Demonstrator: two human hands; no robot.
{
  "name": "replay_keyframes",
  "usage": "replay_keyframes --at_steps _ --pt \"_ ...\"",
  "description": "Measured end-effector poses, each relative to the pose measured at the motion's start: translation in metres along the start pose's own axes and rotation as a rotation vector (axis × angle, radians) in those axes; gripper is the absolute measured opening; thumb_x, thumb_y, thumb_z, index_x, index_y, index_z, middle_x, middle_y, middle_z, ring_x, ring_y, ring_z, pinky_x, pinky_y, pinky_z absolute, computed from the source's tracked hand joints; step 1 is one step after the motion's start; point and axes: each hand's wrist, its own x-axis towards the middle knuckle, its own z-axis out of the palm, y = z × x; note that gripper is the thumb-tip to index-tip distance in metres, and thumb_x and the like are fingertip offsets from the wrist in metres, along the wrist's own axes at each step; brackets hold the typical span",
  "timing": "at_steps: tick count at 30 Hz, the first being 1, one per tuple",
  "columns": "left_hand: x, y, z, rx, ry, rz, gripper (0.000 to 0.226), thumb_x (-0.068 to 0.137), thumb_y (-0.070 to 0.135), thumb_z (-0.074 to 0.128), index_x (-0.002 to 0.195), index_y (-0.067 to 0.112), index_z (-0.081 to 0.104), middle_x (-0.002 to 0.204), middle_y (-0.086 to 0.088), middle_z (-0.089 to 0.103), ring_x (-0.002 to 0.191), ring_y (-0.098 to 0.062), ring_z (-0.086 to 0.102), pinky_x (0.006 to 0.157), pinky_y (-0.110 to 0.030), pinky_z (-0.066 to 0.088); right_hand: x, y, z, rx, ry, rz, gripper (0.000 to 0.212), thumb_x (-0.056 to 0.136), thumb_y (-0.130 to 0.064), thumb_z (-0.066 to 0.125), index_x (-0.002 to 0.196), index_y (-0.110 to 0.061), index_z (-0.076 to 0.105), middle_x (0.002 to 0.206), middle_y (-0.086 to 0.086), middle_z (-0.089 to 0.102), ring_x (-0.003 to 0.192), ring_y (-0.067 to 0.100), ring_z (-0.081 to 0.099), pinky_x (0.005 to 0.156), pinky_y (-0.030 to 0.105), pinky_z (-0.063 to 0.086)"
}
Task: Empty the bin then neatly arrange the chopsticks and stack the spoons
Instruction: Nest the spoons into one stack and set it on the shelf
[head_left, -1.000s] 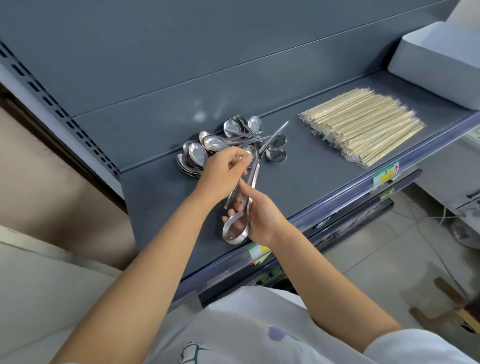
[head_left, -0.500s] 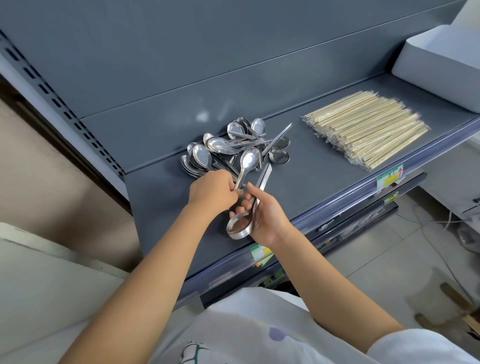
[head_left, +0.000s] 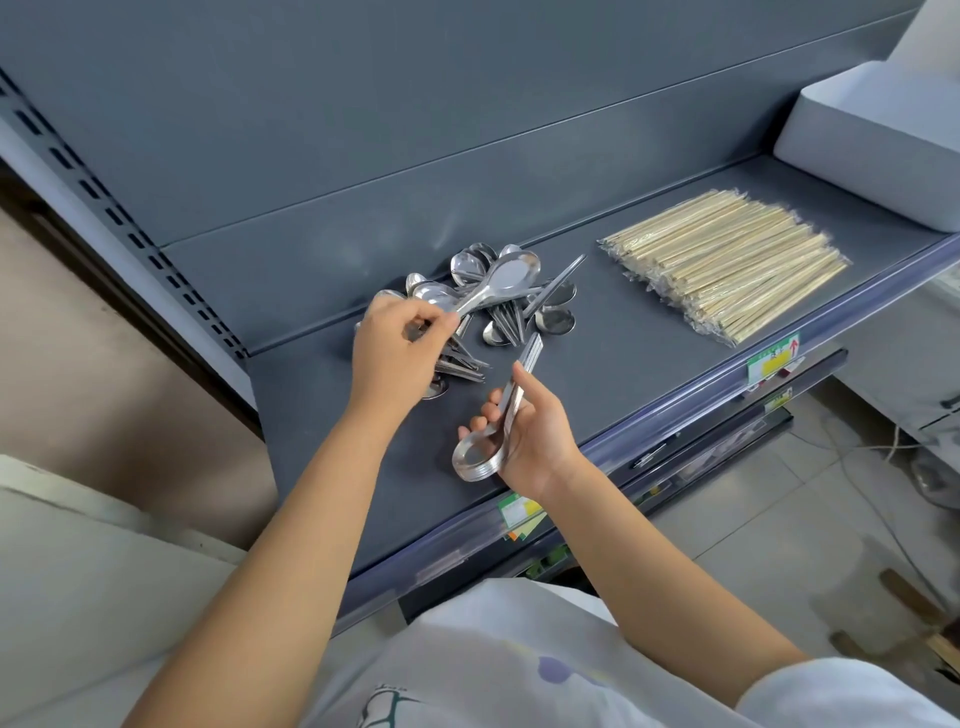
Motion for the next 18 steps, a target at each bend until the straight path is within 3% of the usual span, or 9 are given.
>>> replay_keyframes --at_steps 4,6,8,10,12,16,18 --pt "0.000 0.004 -0.012 -0.191 0.038 -0.061 0.008 0.084 0.027 0.072 0.082 0.019 0.073 0.088 0.008 0.063 0.083 -0.001 0.059 0.079 -0.016 0.043 -0.001 -0.001 -0.001 0.009 -0.016 0.014 0.048 0.089 -0.052 0.052 0.067 -0.010 0.051 0.058 0.003 0.045 0.052 0.021 0.050 0.076 0.038 0.051" --pt "-0.002 0.005 -0.016 -0.296 0.032 -0.122 0.010 0.082 0.028 0.074 0.082 0.018 0.073 0.070 0.012 0.063 0.069 -0.002 0.057 0.069 -0.014 0.042 -0.001 -0.001 -0.002 0.024 -0.026 0.021 0.052 0.089 -0.057 0.050 0.068 -0.009 0.053 0.061 0.004 0.048 0.054 0.022 0.052 0.077 0.038 0.050" --pt "-0.004 0.003 -0.021 -0.441 0.016 -0.213 0.022 0.079 0.029 0.077 0.079 0.008 0.071 0.053 0.006 0.049 0.054 -0.008 0.044 0.059 -0.017 0.037 -0.002 -0.002 -0.002 0.031 -0.037 0.022 0.058 0.088 -0.061 0.047 0.072 -0.006 0.058 0.064 0.006 0.054 0.056 0.023 0.055 0.077 0.038 0.050" --pt "-0.005 0.000 -0.026 -0.634 -0.018 -0.299 0.031 0.074 0.032 0.077 0.072 0.003 0.065 0.055 0.000 0.043 0.054 -0.012 0.038 0.058 -0.023 0.034 -0.002 -0.003 -0.002 0.038 -0.054 0.034 0.063 0.089 -0.063 0.044 0.078 -0.004 0.062 0.069 0.008 0.060 0.059 0.024 0.059 0.076 0.038 0.051" --pt "-0.004 -0.003 -0.029 -0.774 -0.067 -0.350 0.028 0.074 0.033 0.076 0.064 0.013 0.060 0.057 0.002 0.044 0.054 -0.012 0.038 0.059 -0.023 0.034 -0.002 -0.004 -0.003 0.017 -0.080 0.039 0.064 0.090 -0.062 0.043 0.083 -0.002 0.064 0.072 0.010 0.064 0.062 0.025 0.061 0.074 0.037 0.050" --pt "-0.006 -0.003 -0.024 -0.621 -0.176 -0.317 0.030 0.072 0.039 0.079 0.071 0.013 0.064 0.057 0.000 0.042 0.055 -0.013 0.036 0.061 -0.026 0.032 -0.001 -0.003 -0.003 -0.098 -0.124 0.066 0.071 0.087 -0.065 0.046 0.098 0.002 0.069 0.087 0.012 0.066 0.072 0.027 0.062 0.068 0.034 0.052" --pt "-0.008 0.002 -0.016 -0.484 -0.250 -0.279 0.022 0.075 0.036 0.078 0.073 0.015 0.070 0.053 0.005 0.047 0.054 -0.009 0.039 0.058 -0.020 0.033 -0.003 -0.003 -0.002 -0.148 -0.114 0.066 0.063 0.087 -0.060 0.049 0.091 -0.001 0.067 0.082 0.011 0.067 0.070 0.025 0.064 0.060 0.029 0.054"
